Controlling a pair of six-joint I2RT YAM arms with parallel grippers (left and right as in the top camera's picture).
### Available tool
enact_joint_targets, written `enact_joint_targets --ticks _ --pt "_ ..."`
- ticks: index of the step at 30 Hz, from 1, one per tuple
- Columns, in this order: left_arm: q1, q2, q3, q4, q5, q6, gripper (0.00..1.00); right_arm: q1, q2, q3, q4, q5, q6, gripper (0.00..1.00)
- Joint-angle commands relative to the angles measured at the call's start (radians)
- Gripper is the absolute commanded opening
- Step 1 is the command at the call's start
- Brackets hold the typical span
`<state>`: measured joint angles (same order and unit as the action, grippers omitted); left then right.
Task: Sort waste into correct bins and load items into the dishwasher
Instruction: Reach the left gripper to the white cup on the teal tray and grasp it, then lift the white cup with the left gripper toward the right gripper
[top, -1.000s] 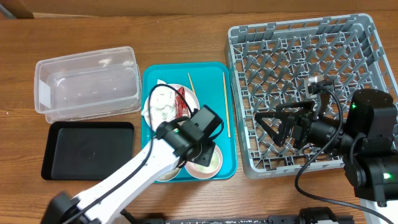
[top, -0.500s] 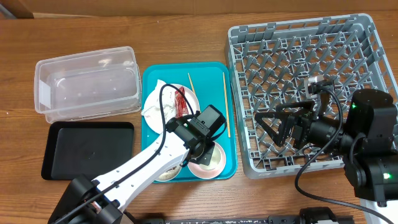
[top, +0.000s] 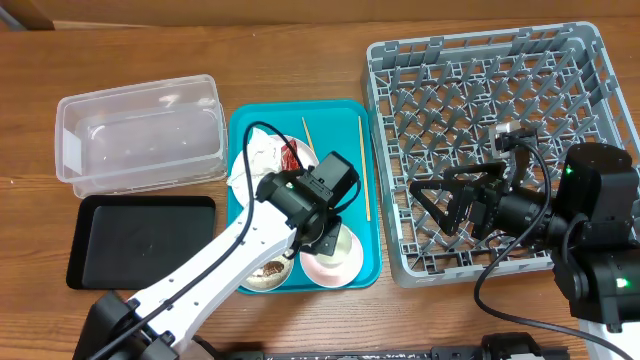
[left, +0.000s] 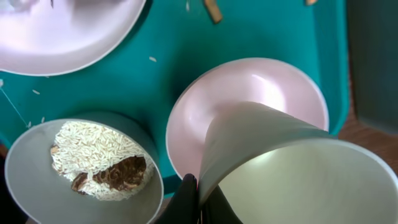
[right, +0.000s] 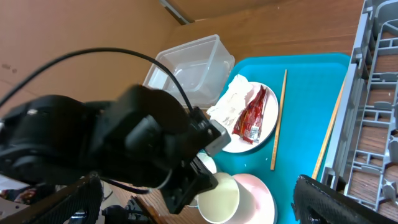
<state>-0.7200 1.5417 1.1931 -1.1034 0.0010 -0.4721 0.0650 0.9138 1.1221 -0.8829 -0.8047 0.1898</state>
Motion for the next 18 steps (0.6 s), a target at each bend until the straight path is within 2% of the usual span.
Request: enact_joint_targets --ticks 1,8,12,14,18 --pt "0.025 -0.064 0.070 -0.015 0.023 0.002 0.04 -0.006 -0.002 0.022 0.006 -0.008 -0.007 1.00" --pt "0.079 -0.145 0.088 -0.018 0.037 0.004 0.04 -0.006 -0.002 0.022 0.006 -0.008 -0.007 1.00" --pt "0.101 -0.171 0.088 -0.027 0.097 0.013 0.04 -0.006 0.006 0.022 0.001 -0.008 -0.007 1.00" --pt "0.122 -0.193 0.088 -0.018 0.164 0.016 0.04 -0.006 0.015 0.022 -0.011 -0.008 -0.007 1.00" --pt "0.215 -0.250 0.088 0.058 0.426 0.098 0.04 -0.005 0.049 0.022 -0.066 -0.010 -0.008 0.98"
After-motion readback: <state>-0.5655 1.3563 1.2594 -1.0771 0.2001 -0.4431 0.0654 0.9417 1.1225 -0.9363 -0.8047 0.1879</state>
